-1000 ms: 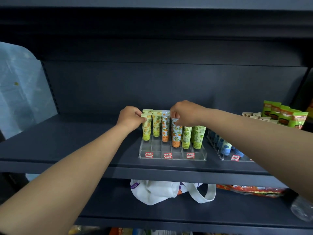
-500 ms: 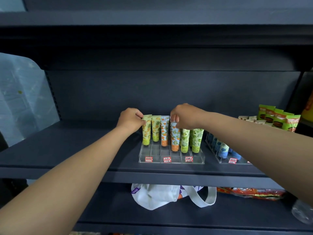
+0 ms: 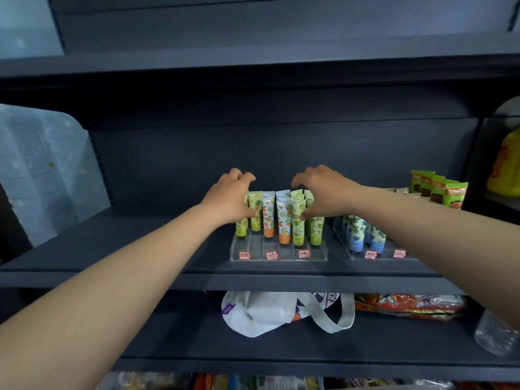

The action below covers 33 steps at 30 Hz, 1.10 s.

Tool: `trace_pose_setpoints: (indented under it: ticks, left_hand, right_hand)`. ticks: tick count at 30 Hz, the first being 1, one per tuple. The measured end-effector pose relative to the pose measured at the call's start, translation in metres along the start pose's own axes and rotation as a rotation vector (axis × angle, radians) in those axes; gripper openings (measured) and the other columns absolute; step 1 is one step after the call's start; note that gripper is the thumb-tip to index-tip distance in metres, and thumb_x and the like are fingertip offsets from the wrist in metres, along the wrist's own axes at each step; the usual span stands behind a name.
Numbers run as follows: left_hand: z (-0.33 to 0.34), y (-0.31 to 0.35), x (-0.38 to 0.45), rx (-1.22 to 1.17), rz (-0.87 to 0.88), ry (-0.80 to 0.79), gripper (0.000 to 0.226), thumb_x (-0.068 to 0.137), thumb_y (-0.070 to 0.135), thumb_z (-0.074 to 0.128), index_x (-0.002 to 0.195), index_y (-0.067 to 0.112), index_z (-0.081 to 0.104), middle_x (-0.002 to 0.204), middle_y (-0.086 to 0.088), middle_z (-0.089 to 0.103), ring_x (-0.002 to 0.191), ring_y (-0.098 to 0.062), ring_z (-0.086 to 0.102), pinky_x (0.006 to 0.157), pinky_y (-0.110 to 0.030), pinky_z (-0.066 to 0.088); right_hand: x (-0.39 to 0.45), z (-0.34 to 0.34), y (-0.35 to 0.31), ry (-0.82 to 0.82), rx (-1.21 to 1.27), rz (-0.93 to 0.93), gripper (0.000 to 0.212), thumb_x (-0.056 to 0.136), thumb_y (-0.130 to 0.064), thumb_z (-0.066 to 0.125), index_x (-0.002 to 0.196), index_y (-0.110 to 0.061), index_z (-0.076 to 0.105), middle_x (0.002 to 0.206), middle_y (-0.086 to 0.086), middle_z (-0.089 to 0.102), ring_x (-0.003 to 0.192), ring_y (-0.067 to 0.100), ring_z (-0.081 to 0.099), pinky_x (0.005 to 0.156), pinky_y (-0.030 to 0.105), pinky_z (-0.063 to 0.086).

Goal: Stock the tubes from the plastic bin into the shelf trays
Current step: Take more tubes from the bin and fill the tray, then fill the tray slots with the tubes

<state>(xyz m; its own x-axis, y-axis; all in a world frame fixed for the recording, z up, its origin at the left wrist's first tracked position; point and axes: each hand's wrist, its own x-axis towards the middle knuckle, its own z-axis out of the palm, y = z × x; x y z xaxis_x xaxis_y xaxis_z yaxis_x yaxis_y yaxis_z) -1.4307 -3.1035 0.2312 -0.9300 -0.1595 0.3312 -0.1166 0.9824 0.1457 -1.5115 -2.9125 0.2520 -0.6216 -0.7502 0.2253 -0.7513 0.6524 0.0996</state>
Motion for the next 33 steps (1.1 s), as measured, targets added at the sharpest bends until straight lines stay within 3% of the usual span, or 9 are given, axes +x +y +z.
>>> trace_pose_setpoints:
  ticks: [7, 13, 17, 23, 26, 33]
  left_hand:
    - [0.016, 0.039, -0.033, 0.068, 0.089, 0.028, 0.083, 0.073, 0.039, 0.075, 0.140, 0.022, 0.030, 0.140, -0.002, 0.031, 0.129, -0.022, 0.031, 0.103, -0.037, 0.034]
    - [0.051, 0.072, -0.069, 0.061, 0.166, 0.032, 0.085, 0.074, 0.041, 0.073, 0.142, 0.022, 0.027, 0.144, -0.004, 0.025, 0.135, -0.022, 0.023, 0.108, -0.037, 0.030]
    - [0.087, 0.088, -0.094, -0.045, 0.190, 0.072, 0.072, 0.078, 0.040, 0.071, 0.138, 0.022, 0.034, 0.136, 0.002, 0.030, 0.127, -0.017, 0.030, 0.100, -0.032, 0.035]
    - [0.172, 0.101, -0.134, -0.148, 0.197, -0.055, 0.067, 0.077, 0.039, 0.071, 0.134, 0.022, 0.041, 0.128, 0.004, 0.038, 0.120, -0.016, 0.038, 0.092, -0.026, 0.038]
    - [0.216, 0.105, -0.154, -0.196, 0.151, -0.163, 0.064, 0.080, 0.039, 0.068, 0.136, 0.024, 0.039, 0.132, 0.005, 0.035, 0.124, -0.013, 0.035, 0.098, -0.026, 0.036]
    - [0.305, 0.109, -0.197, -0.221, 0.069, -0.361, 0.060, 0.083, 0.037, 0.065, 0.134, 0.020, 0.040, 0.131, 0.001, 0.037, 0.123, -0.015, 0.038, 0.095, -0.024, 0.033]
  right_hand:
    - [-0.057, 0.015, 0.012, 0.083, 0.021, 0.015, 0.089, 0.071, -0.047, 0.075, 0.143, -0.024, 0.028, 0.144, 0.002, 0.034, 0.136, 0.024, 0.025, 0.107, 0.042, 0.030]
    - [-0.104, 0.052, 0.028, 0.200, 0.050, -0.051, 0.081, 0.072, -0.050, 0.071, 0.139, -0.022, 0.036, 0.141, 0.000, 0.037, 0.133, 0.020, 0.028, 0.110, 0.041, 0.031]
    - [-0.135, 0.088, 0.033, 0.241, 0.110, -0.046, 0.074, 0.074, -0.045, 0.072, 0.136, -0.019, 0.042, 0.137, 0.000, 0.041, 0.129, 0.020, 0.033, 0.107, 0.037, 0.033]
    - [-0.180, 0.165, 0.042, 0.177, 0.183, -0.035, 0.065, 0.070, -0.039, 0.078, 0.125, -0.014, 0.055, 0.127, 0.005, 0.052, 0.117, 0.027, 0.048, 0.097, 0.041, 0.044]
    - [-0.197, 0.199, 0.043, 0.229, 0.225, -0.098, 0.052, 0.061, -0.025, 0.085, 0.105, -0.008, 0.065, 0.107, 0.010, 0.062, 0.097, 0.032, 0.059, 0.080, 0.044, 0.053]
    - [-0.240, 0.288, 0.041, 0.217, 0.333, -0.098, 0.038, 0.066, -0.025, 0.074, 0.100, -0.011, 0.063, 0.100, 0.008, 0.062, 0.092, 0.024, 0.052, 0.064, 0.036, 0.053]
